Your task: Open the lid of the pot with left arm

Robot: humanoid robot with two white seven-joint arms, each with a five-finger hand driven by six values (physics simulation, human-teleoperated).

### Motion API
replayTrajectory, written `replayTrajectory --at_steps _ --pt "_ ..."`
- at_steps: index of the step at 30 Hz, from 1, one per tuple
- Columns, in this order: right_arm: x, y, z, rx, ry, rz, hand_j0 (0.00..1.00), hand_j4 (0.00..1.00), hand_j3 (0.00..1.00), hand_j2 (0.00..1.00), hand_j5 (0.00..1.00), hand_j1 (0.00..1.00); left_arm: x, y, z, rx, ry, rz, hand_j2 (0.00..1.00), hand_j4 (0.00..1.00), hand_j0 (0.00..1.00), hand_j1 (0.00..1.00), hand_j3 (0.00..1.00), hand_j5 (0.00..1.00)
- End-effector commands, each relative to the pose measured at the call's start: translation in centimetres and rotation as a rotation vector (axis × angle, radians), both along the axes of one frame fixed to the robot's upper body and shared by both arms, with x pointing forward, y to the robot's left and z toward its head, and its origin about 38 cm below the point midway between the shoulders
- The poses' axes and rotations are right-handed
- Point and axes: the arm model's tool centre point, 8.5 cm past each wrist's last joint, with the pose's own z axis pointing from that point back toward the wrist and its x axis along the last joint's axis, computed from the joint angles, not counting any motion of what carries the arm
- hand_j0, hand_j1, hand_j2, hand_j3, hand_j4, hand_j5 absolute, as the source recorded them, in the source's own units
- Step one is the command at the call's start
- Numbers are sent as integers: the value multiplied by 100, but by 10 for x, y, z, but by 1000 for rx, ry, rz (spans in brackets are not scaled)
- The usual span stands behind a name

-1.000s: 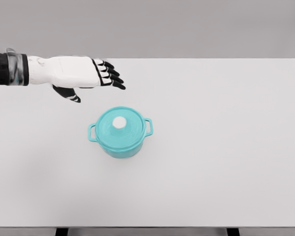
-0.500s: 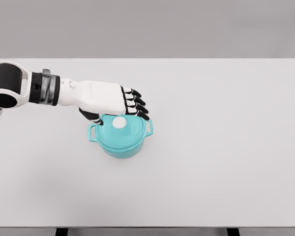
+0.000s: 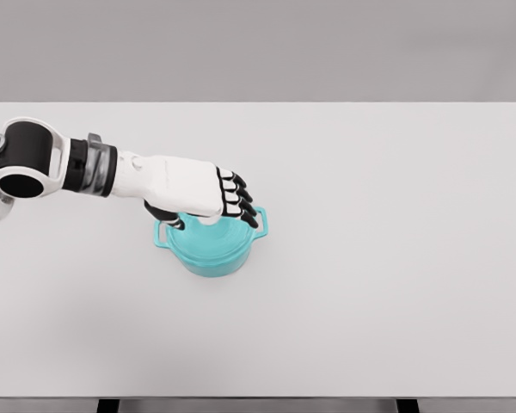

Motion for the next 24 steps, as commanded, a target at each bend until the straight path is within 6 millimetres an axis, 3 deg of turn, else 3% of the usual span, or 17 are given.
replayTrajectory --at_steps 1,24 --pt "0 0 0 1 0 1 100 100 100 100 100 100 0 0 0 -3 3 2 89 89 89 89 89 89" --pt "0 0 0 -1 -1 1 100 100 100 100 100 100 10 5 -14 49 -3 35 80 80 80 80 80 80"
